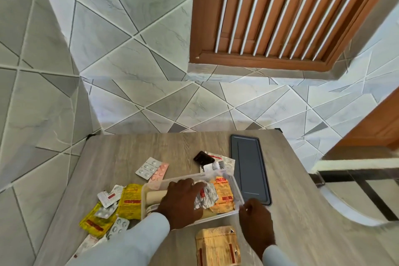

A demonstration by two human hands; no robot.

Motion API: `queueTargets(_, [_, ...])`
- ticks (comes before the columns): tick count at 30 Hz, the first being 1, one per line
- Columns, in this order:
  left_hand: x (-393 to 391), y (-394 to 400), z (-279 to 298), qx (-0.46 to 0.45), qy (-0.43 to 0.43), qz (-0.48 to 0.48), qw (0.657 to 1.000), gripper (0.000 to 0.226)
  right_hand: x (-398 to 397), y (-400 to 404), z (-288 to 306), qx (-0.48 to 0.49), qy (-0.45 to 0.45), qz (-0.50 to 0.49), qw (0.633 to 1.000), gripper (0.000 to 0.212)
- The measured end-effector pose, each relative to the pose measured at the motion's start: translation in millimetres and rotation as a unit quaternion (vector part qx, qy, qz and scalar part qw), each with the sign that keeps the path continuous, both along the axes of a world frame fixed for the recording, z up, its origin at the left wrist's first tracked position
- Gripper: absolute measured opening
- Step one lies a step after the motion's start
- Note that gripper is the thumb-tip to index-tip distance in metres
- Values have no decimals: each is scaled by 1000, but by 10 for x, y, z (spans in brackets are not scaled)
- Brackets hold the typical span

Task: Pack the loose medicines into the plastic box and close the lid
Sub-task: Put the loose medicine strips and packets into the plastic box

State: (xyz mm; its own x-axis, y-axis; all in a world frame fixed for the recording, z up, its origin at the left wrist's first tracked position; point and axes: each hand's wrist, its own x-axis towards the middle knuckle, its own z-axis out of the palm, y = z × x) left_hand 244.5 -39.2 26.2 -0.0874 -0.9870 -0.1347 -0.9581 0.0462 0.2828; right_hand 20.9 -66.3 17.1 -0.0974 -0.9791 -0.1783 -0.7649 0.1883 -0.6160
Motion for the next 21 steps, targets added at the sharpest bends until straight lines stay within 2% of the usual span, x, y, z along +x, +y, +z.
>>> queueTargets(2, [-153, -115, -25, 12, -14, -21, 1000, 70, -121, 95, -142, 45, 22, 13, 999, 21])
queueTargets(5, [-360, -302, -68, 30, -35, -39, 998, 69, -213, 155, -375, 160, 56, 117, 979, 22])
queueTargets(6, [-428, -371, -84, 34, -38, -39, 998, 69, -228, 143, -413, 180, 63, 159, 969, 29])
queueTargets(8, [-501, -465, -90, 39, -39, -31, 998, 68, -193, 108, -427, 188, 65, 227, 953, 57])
queueTargets(11, [-578, -559, -136, 55, -45, -26, 997, 68, -158, 32, -419, 196, 60, 287, 936, 115])
queueTargets(12, [-582, -564, -161, 62, -45, -25, 997, 67, -143, 23, -412, 198, 69, 301, 930, 120])
queueTargets(15, [-577, -524, -188, 54, -40, -11, 998, 63, -131, 6, -434, 188, 89, 335, 919, 96])
queueTargets(18, [-511, -448, -125, 3, -15, 19, 1000, 51, -128, -52, -400, 204, 116, 345, 909, 71])
queueTargets(21, [-335, -368, -62, -56, 8, 53, 997, 42, -104, -74, -293, 189, 130, 373, 899, 34])
